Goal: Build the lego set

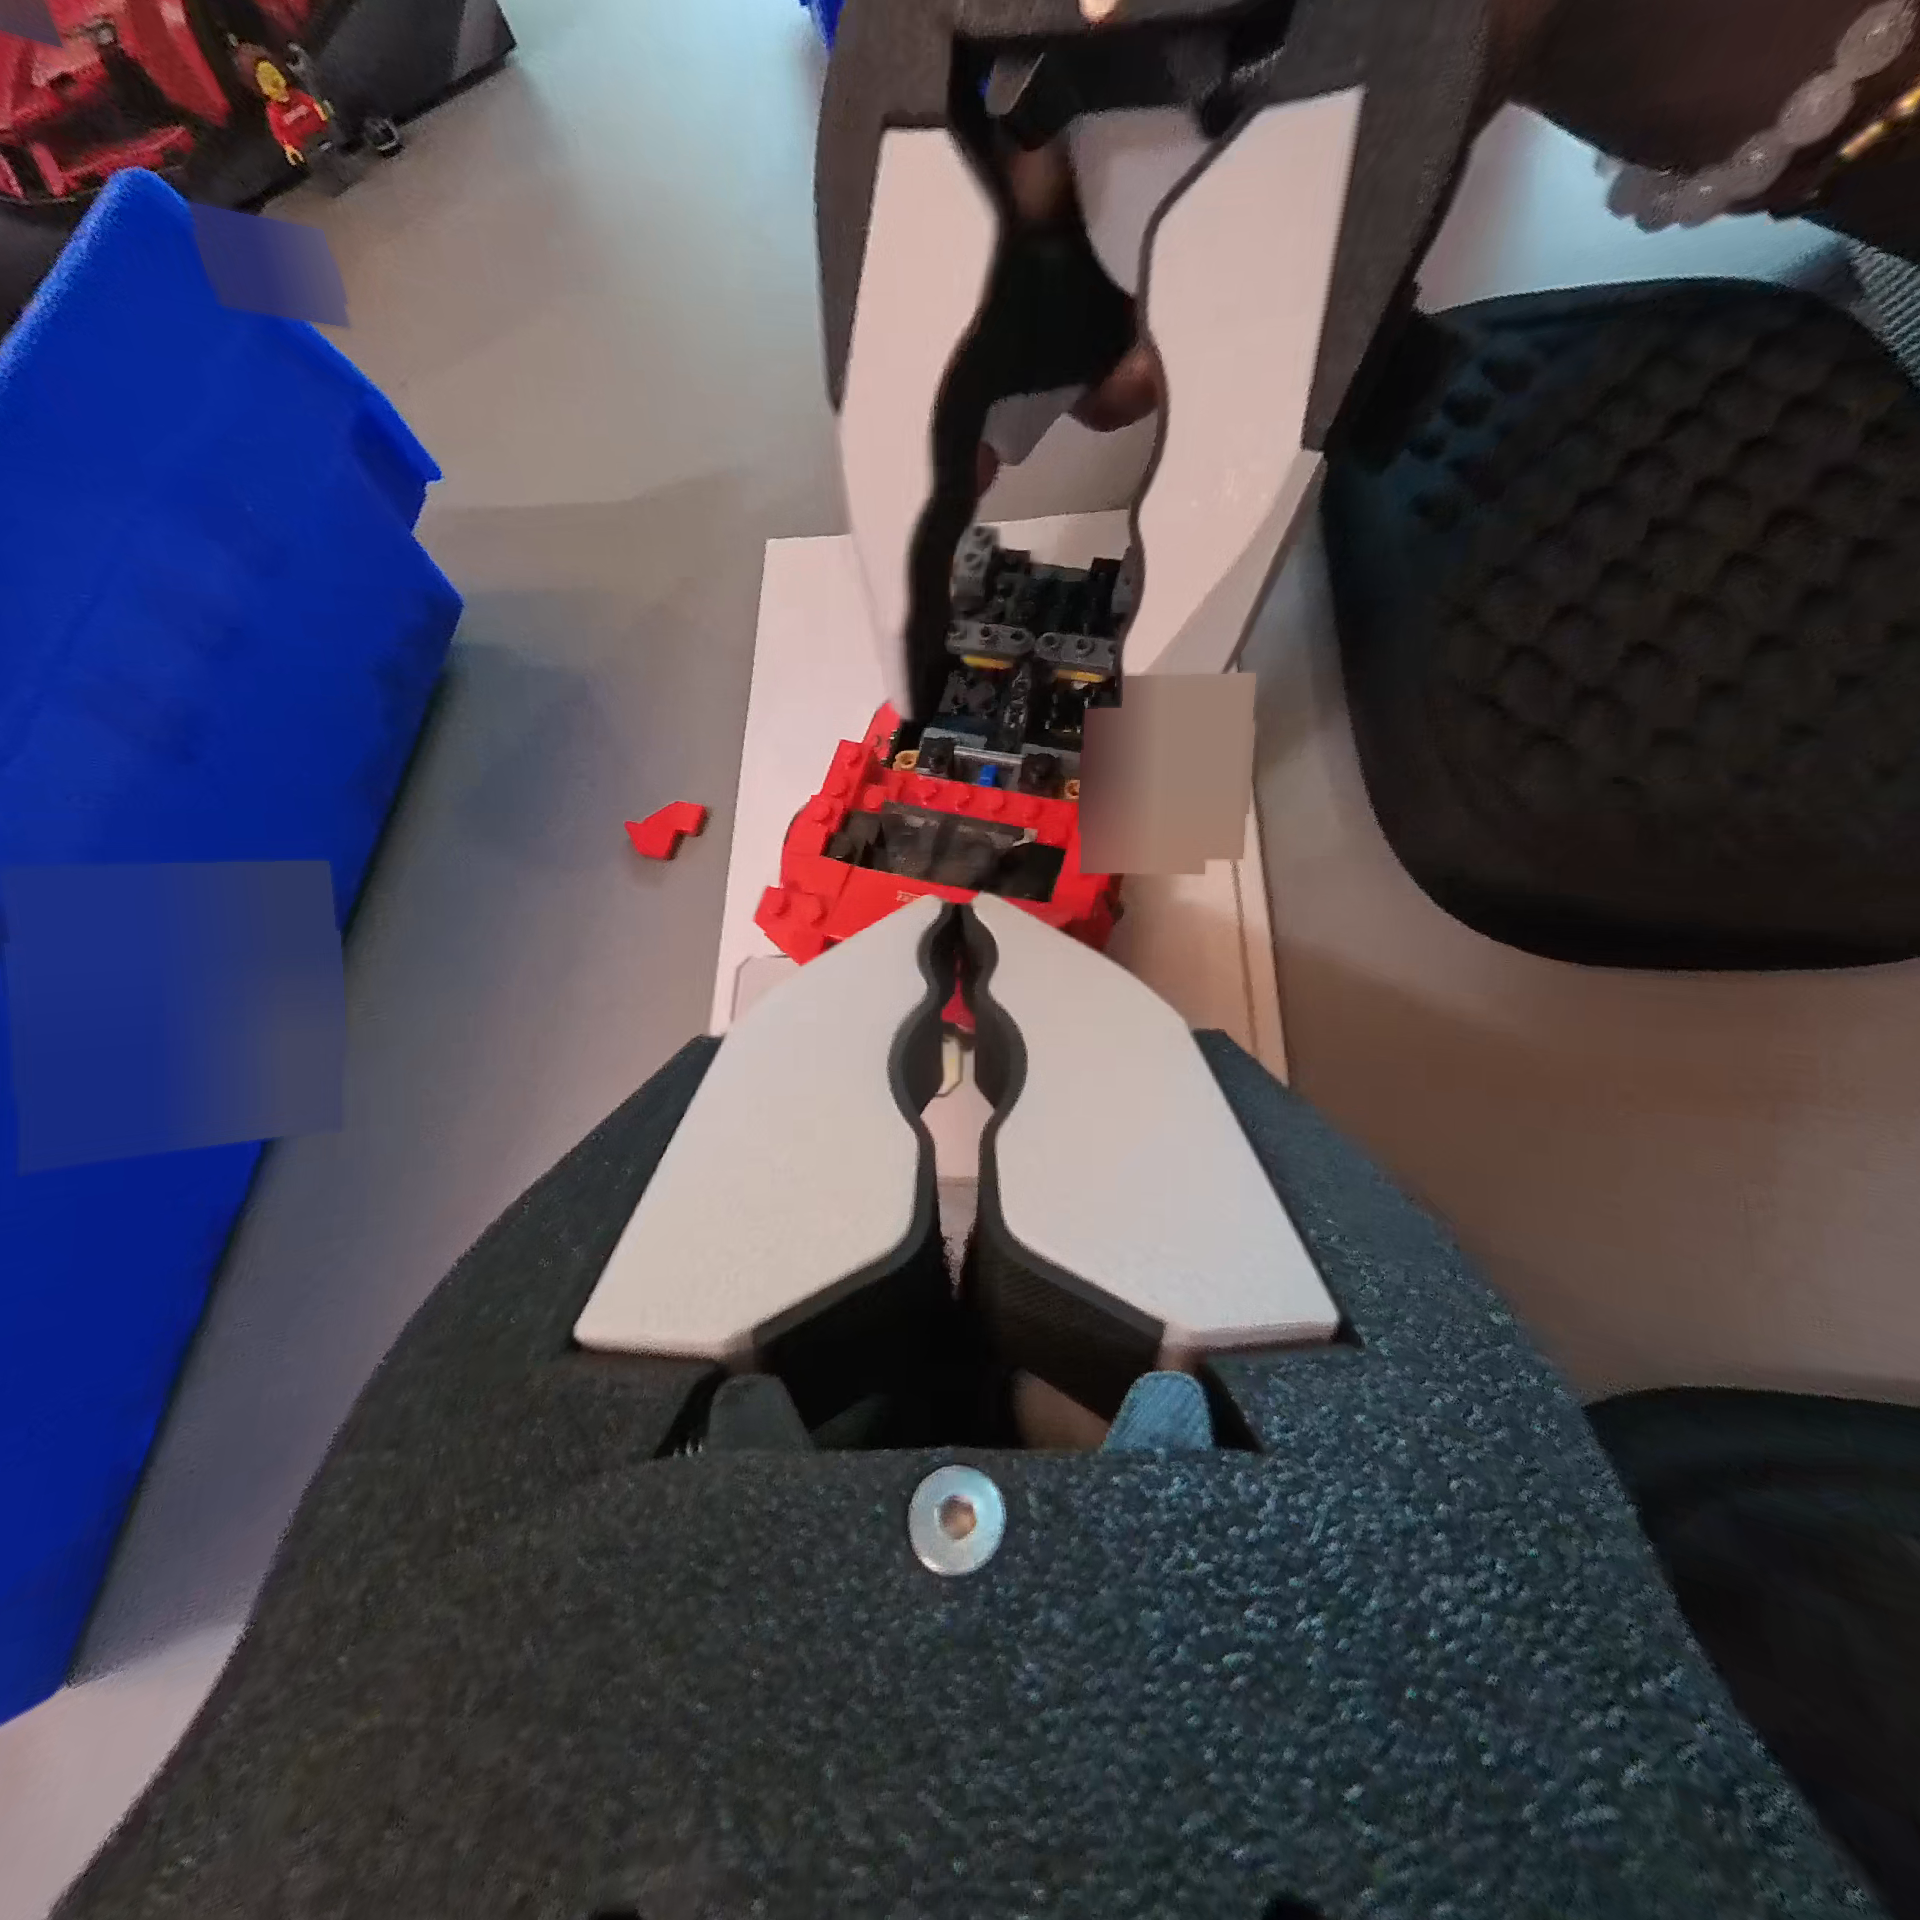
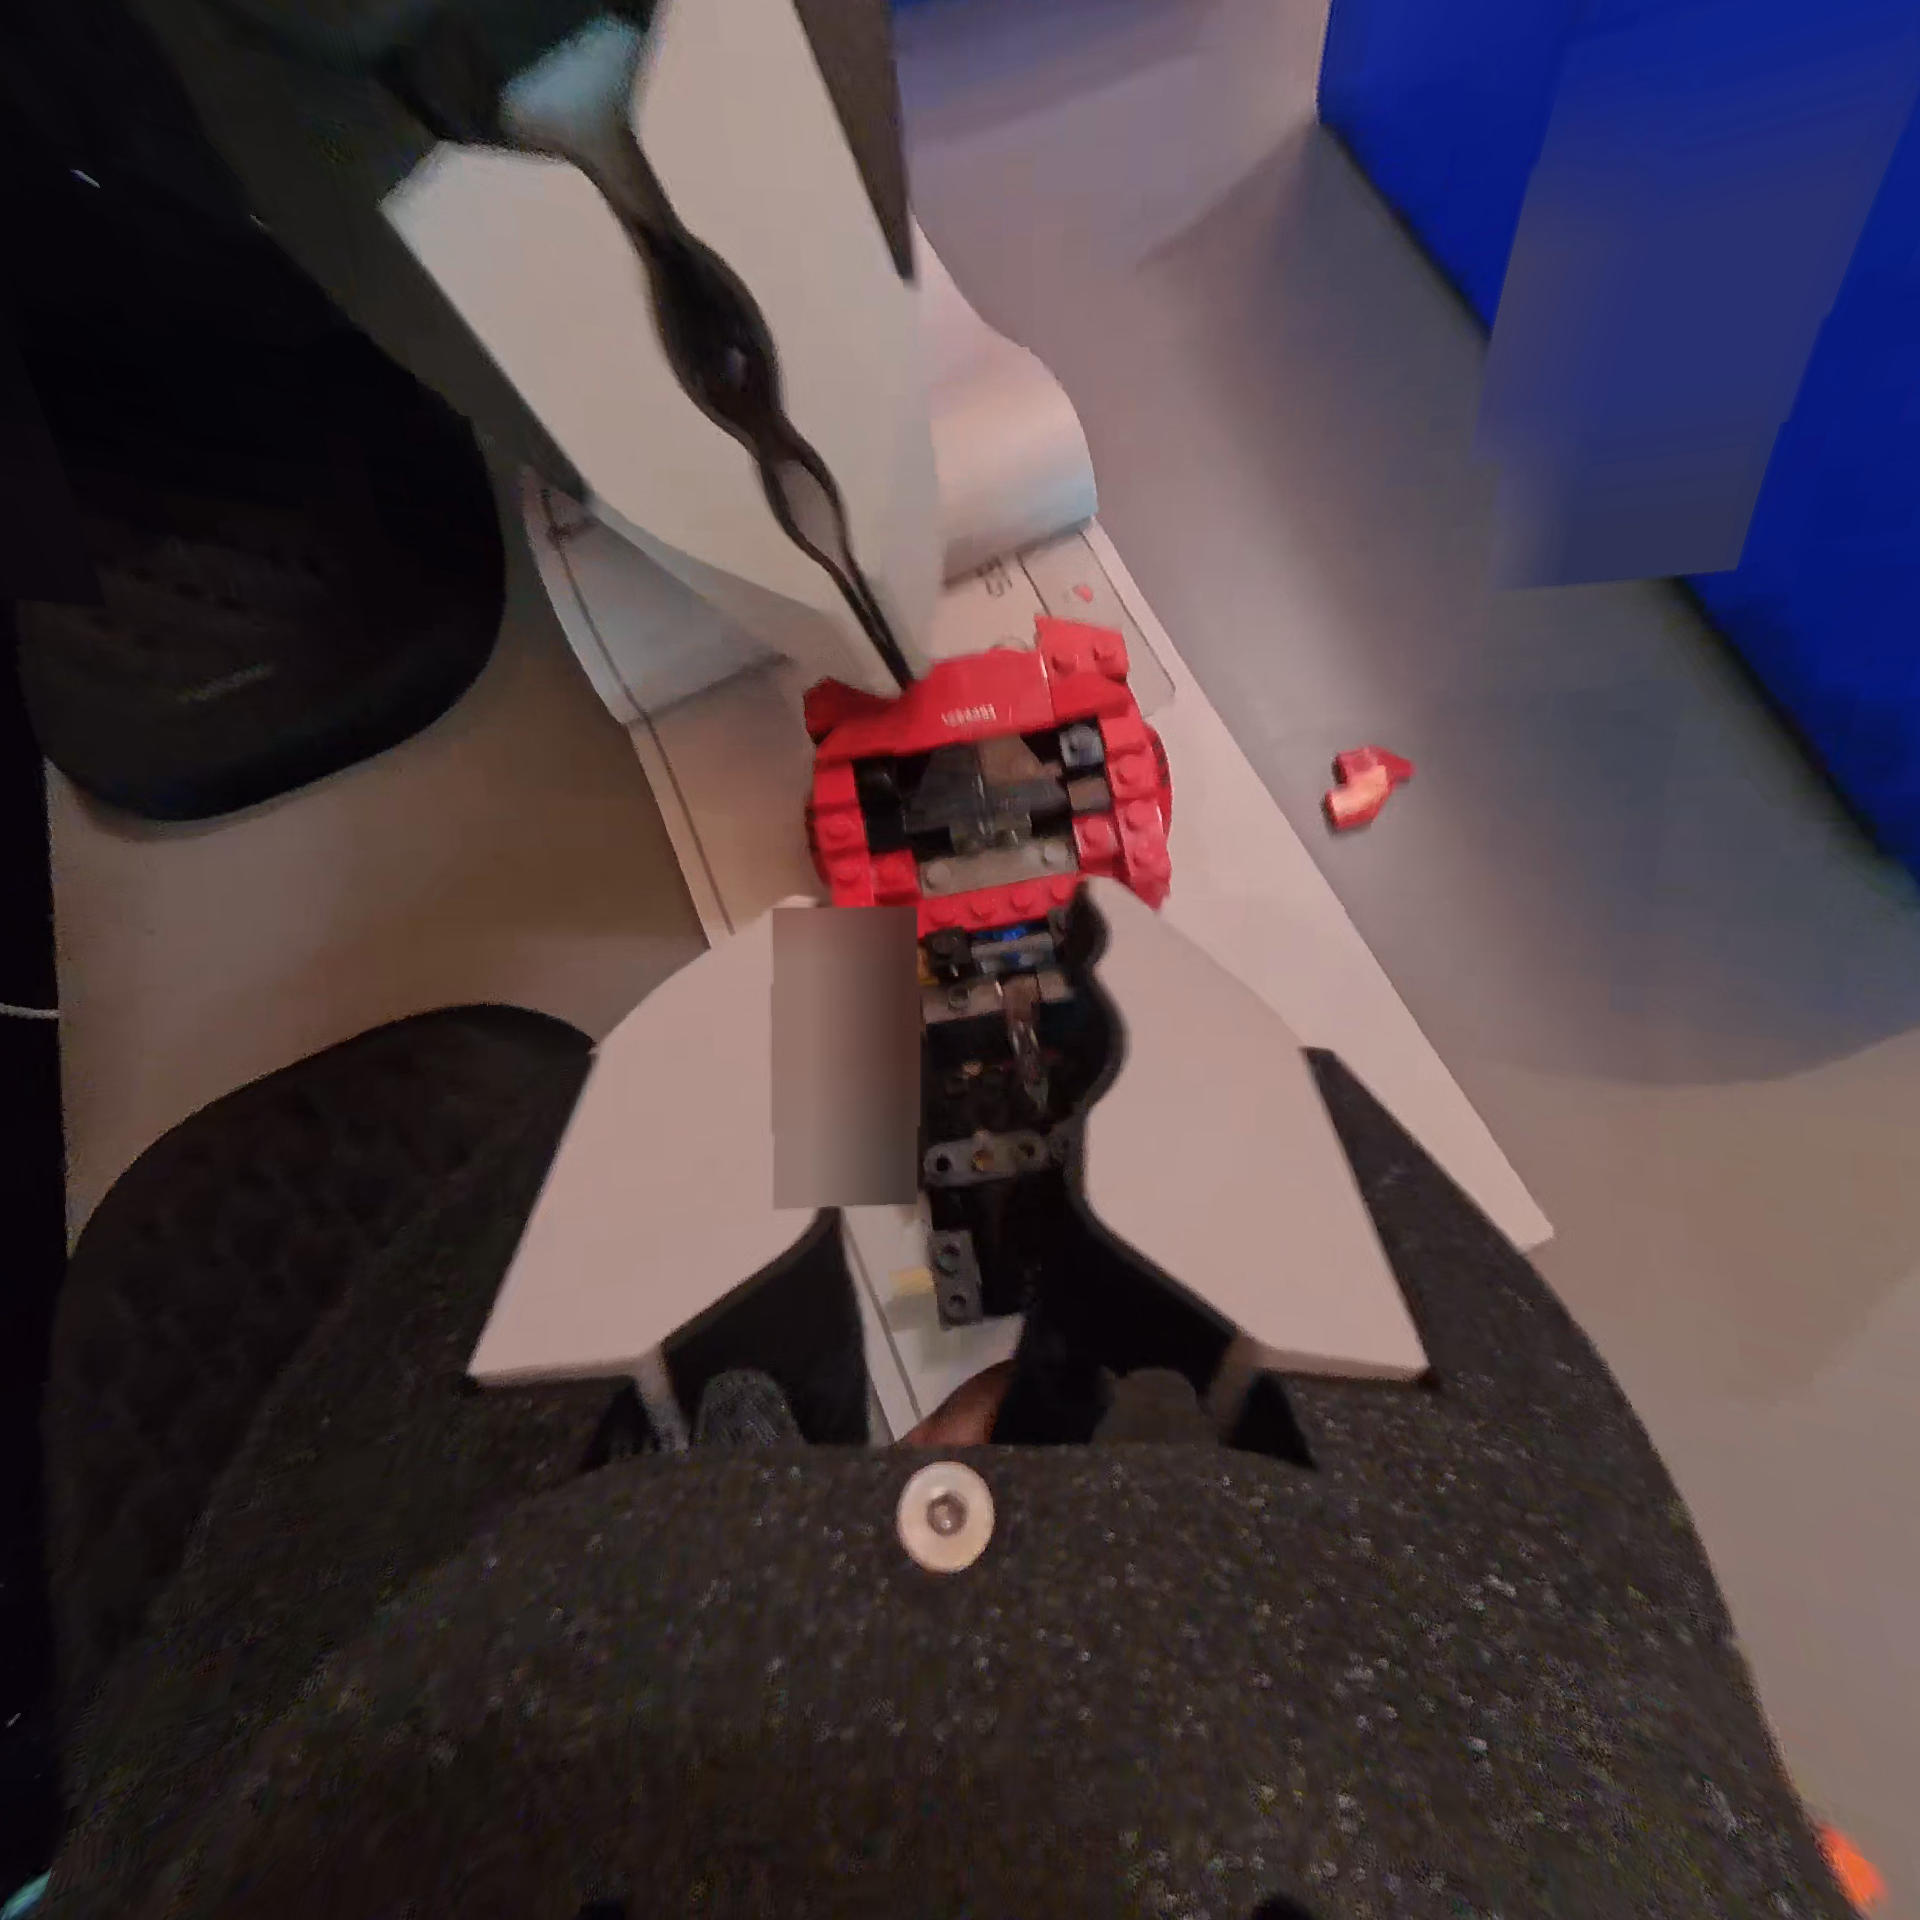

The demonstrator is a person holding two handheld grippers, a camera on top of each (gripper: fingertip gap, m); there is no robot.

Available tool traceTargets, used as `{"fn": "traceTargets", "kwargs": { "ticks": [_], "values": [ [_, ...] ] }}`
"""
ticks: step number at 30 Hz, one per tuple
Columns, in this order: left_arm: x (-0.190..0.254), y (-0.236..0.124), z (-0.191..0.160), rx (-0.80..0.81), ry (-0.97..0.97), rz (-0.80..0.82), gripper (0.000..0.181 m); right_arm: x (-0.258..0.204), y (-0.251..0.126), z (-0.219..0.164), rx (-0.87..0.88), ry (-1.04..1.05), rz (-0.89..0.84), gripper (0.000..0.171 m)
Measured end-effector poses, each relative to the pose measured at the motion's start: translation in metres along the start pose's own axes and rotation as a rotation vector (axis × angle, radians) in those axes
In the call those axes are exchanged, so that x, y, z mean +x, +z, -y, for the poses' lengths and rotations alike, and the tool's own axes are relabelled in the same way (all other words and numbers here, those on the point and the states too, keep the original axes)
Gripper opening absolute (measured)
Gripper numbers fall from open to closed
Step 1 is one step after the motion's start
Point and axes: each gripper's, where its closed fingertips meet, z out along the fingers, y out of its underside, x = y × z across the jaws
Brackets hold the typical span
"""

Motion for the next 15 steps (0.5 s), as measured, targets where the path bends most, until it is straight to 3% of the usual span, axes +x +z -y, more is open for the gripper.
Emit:
{"fn": "traceTargets", "kwargs": {
  "ticks": [2, 3, 15],
  "values": [
    [-0.005, 0.0, 0.001, 0.009, -0.011, 0.009, 0.0, -0.008, -0.001, 0.017, 0.073, -0.055, 0.006, 0.008],
    [-0.006, 0.0, 0.002, 0.015, -0.023, 0.003, 0.0, -0.012, 0.0, 0.024, 0.093, -0.087, 0.007, 0.0],
    [-0.006, 0.004, -0.006, 0.007, -0.101, -0.026, 0.0, -0.02, 0.028, 0.024, -0.012, -0.059, 0.055, 0.0]
  ]
}}
